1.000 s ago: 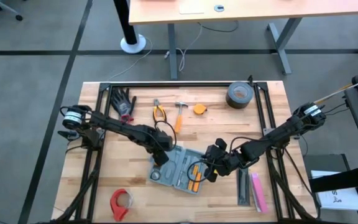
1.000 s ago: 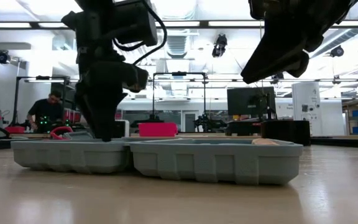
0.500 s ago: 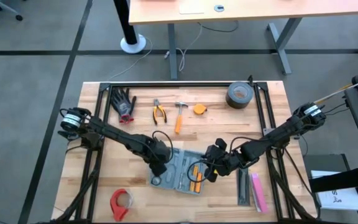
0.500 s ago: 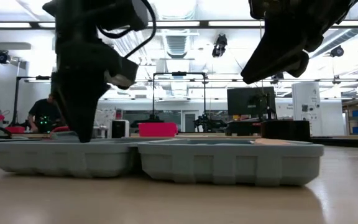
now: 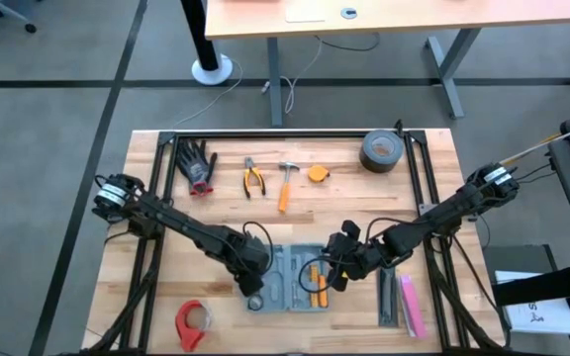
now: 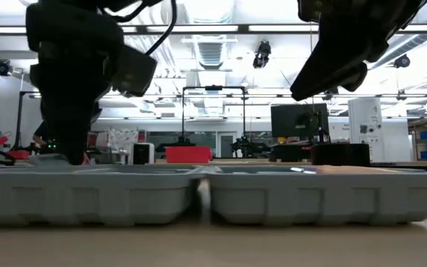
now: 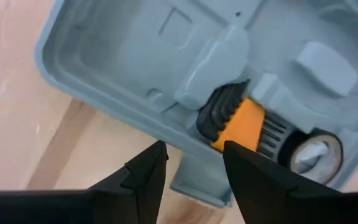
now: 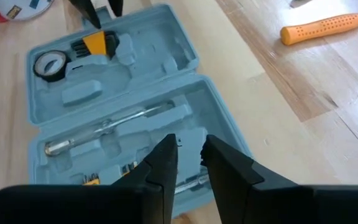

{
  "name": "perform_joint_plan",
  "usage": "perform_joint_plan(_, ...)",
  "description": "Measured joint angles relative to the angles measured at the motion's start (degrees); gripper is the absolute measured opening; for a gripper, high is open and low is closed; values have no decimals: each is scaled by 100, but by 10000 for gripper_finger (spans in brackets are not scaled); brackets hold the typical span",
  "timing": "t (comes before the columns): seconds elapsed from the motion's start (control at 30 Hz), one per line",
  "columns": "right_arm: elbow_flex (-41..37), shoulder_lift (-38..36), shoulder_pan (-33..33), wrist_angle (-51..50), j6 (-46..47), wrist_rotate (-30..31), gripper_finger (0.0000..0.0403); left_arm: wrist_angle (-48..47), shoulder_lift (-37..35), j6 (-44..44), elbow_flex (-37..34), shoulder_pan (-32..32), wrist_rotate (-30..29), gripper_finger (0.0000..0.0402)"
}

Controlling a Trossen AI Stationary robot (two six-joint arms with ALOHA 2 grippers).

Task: Prefit tool cases
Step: Remove the nut driver from the gray tool box

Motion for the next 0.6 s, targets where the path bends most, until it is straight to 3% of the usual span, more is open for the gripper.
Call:
perform_joint_plan(0.27, 0, 0, 0, 4, 72, 0, 79, -690, 0, 733, 530, 63, -931, 162)
perform_joint_plan(0.6, 0, 0, -2, 63, 92, 4, 62, -282, 333, 1698, 935, 411, -1342, 162)
